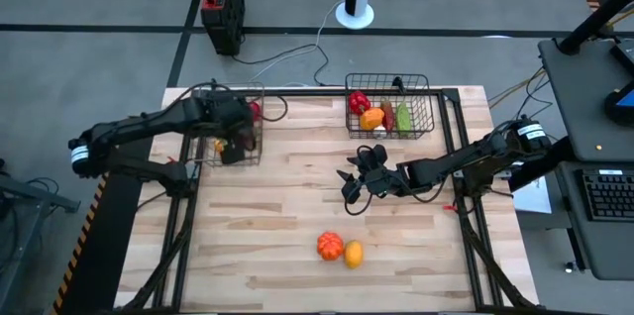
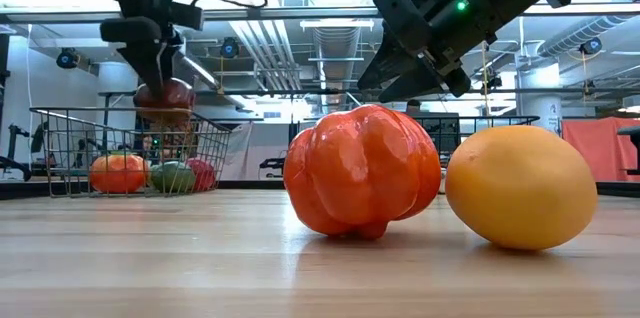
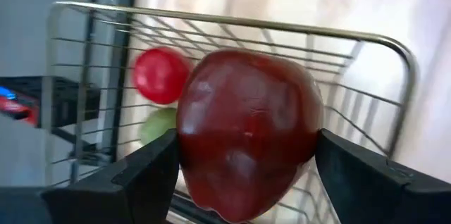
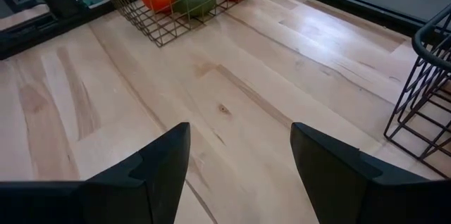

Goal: Sort produce into baskets
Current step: Put the apple into the brown wire basket

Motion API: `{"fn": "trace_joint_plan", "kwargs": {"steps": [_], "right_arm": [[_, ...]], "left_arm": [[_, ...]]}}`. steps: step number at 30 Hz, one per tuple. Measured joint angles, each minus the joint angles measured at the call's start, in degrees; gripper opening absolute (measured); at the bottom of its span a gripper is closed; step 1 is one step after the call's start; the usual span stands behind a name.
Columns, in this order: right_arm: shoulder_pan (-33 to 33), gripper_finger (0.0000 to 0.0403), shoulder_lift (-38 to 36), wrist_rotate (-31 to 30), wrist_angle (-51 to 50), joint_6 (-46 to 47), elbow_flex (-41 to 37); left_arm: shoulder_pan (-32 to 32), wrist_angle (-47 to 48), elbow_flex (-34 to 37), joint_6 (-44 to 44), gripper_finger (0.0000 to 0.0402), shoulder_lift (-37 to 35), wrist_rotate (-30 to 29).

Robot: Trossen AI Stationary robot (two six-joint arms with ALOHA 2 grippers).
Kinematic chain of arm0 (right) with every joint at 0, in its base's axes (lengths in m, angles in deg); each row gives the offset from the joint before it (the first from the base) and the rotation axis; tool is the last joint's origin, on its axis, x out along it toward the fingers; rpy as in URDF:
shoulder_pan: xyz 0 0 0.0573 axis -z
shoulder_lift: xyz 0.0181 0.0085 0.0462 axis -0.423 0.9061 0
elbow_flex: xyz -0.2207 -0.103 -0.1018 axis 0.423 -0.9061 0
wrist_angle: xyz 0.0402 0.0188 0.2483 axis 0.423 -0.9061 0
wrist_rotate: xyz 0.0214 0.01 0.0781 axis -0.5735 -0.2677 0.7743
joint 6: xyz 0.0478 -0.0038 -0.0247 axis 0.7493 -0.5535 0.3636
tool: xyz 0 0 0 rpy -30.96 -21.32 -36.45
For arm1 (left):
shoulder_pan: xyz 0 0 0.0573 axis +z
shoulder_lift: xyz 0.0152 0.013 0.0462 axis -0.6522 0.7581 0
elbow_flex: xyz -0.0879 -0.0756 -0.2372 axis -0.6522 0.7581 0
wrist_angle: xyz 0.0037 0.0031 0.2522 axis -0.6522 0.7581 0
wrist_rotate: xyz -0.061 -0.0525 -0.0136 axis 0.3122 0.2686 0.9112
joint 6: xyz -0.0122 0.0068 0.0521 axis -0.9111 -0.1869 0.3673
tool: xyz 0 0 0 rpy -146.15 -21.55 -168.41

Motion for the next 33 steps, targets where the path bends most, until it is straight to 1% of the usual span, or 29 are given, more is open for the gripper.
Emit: {"fn": "trace_joint_plan", "kwargs": {"steps": [9,18,23,27,33], "right_arm": [[0.0,0.0237,0.0,0.2,0.0,0.0,0.0],[0.0,0.0237,0.0,0.3,0.0,0.0,0.0],[0.0,0.0237,0.0,0.3,0.0,0.0,0.0],[0.0,0.0237,0.0,0.3,0.0,0.0,0.0],[0.0,0.0237,0.0,0.3,0.0,0.0,0.0]], "left_arm": [[0.0,1.5,0.0,0.6,0.0287,1.7,4.6],[0.7,3.6,0.2,2.3,0.0287,2.3,6.1],[2.7,3.6,1.4,4.6,0.0287,2.3,7.3],[4.6,1.2,2.5,6.5,0.0286,2.3,10.2],[7.1,-0.2,2.7,8.4,0.0284,3.7,11.1]]}}
